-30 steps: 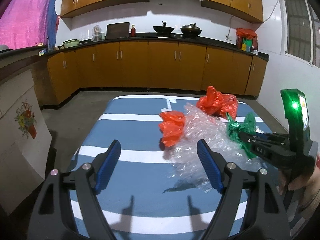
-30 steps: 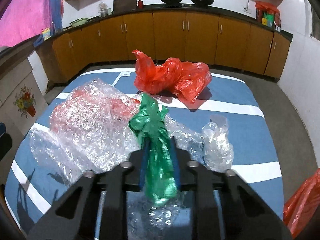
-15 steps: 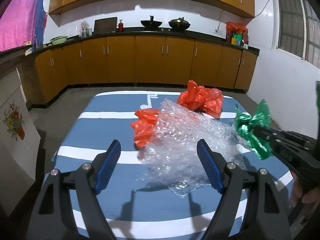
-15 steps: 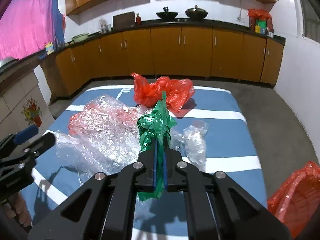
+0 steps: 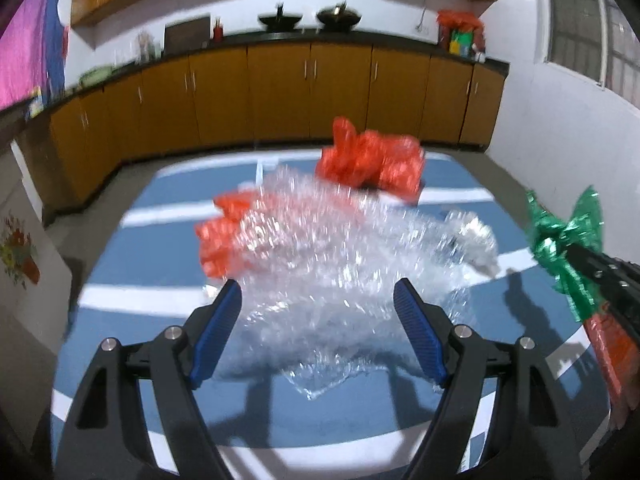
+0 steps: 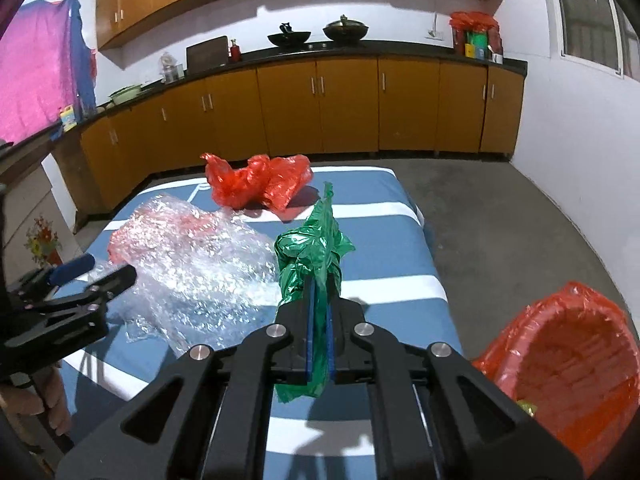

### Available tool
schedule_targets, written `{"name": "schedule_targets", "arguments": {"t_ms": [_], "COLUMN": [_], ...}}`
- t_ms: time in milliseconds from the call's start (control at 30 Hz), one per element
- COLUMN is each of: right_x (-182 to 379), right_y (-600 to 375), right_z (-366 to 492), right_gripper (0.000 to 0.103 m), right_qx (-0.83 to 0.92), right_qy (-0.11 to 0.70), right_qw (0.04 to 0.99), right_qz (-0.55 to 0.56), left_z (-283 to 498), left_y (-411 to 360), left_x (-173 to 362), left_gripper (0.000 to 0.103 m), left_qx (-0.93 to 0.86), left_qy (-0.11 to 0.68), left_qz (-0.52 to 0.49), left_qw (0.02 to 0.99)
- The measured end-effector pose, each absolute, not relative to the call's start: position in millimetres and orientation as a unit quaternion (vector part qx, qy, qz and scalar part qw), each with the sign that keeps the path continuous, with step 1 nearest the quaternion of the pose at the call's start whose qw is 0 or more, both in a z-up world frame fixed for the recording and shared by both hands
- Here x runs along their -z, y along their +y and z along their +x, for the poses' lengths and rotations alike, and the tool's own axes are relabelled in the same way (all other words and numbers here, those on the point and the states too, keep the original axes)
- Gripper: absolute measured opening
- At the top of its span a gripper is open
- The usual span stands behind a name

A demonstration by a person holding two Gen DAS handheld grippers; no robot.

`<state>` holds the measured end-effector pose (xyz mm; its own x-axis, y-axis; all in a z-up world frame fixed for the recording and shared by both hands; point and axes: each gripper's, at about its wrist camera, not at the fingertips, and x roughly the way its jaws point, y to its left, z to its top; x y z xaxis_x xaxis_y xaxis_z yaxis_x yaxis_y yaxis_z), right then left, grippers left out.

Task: Collect trash
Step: 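Close the left gripper on the bubble wrap and lift it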

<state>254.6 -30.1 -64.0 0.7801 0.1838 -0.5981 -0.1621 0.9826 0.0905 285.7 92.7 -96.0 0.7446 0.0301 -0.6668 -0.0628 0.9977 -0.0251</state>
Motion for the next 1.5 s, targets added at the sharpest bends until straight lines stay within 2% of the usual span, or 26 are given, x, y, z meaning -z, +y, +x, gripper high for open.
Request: {"name": "schedule_targets", "arguments": {"t_ms": [100,167,333,433,467,567,633,700,933,1200,1267,1367,1467,1500], "right_x": [67.7,69.0,70.8,72.2,72.4,72.6,72.6,72.6,72.1,73.2,74.2,75.0,75.1,75.0], "right_y": [-31.6,-32.4,-34.6,-35.7,-35.7,-35.7,-35.9,-36.2,-32.8,-32.2,-32.1,-32.0,-31.7,-32.1], "right_z": [253.2,253.3,252.4,251.4,251.7,252.1,251.9,251.0,249.8,251.6,251.8,251.2,249.4,248.7], "right_gripper": [0.005,0.005,0.005,0.005,0.005,0.005,0.005,0.005,0.005,0.005,0.005,0.005,0.005,0.005], "right_qx": [-0.092,-0.092,-0.092,-0.093,-0.093,-0.094,-0.094,-0.096,-0.103,-0.105,-0.105,-0.105,-0.104,-0.104], "right_qy": [0.321,0.323,0.326,0.328,0.328,0.33,0.329,0.329,0.328,0.334,0.335,0.337,0.338,0.338], "right_qw": [0.942,0.942,0.941,0.94,0.94,0.939,0.939,0.939,0.939,0.936,0.936,0.935,0.935,0.935], "right_qz": [0.019,0.02,0.026,0.026,0.026,0.027,0.028,0.028,0.026,0.024,0.024,0.024,0.023,0.023], "left_z": [288.5,289.9,296.0,299.1,300.0,295.7,289.6,282.7,284.7,307.5,309.6,313.0,314.5,314.7], "left_y": [91.2,89.3,85.7,86.8,86.8,92.8,99.2,107.2,138.0,131.0,125.4,117.4,113.5,112.4], "left_x": [109.7,115.1,125.6,130.4,131.2,127.1,120.1,112.4,109.4,120.6,124.3,133.2,135.1,135.4], "left_gripper": [0.077,0.072,0.04,0.03,0.03,0.033,0.059,0.065,0.077,0.076,0.068,0.051,0.031,0.019], "left_qx": [-0.018,-0.015,-0.002,0.0,0.0,-0.002,-0.012,-0.027,-0.063,-0.031,-0.022,-0.006,0.004,0.008], "left_qy": [0.379,0.384,0.402,0.408,0.409,0.398,0.384,0.365,0.359,0.386,0.393,0.411,0.414,0.413], "left_qz": [-0.034,-0.035,-0.036,-0.046,-0.048,-0.067,-0.071,-0.067,-0.074,-0.062,-0.058,-0.057,-0.062,-0.062], "left_qw": [0.925,0.922,0.915,0.912,0.911,0.915,0.92,0.928,0.928,0.92,0.918,0.91,0.908,0.909]}}
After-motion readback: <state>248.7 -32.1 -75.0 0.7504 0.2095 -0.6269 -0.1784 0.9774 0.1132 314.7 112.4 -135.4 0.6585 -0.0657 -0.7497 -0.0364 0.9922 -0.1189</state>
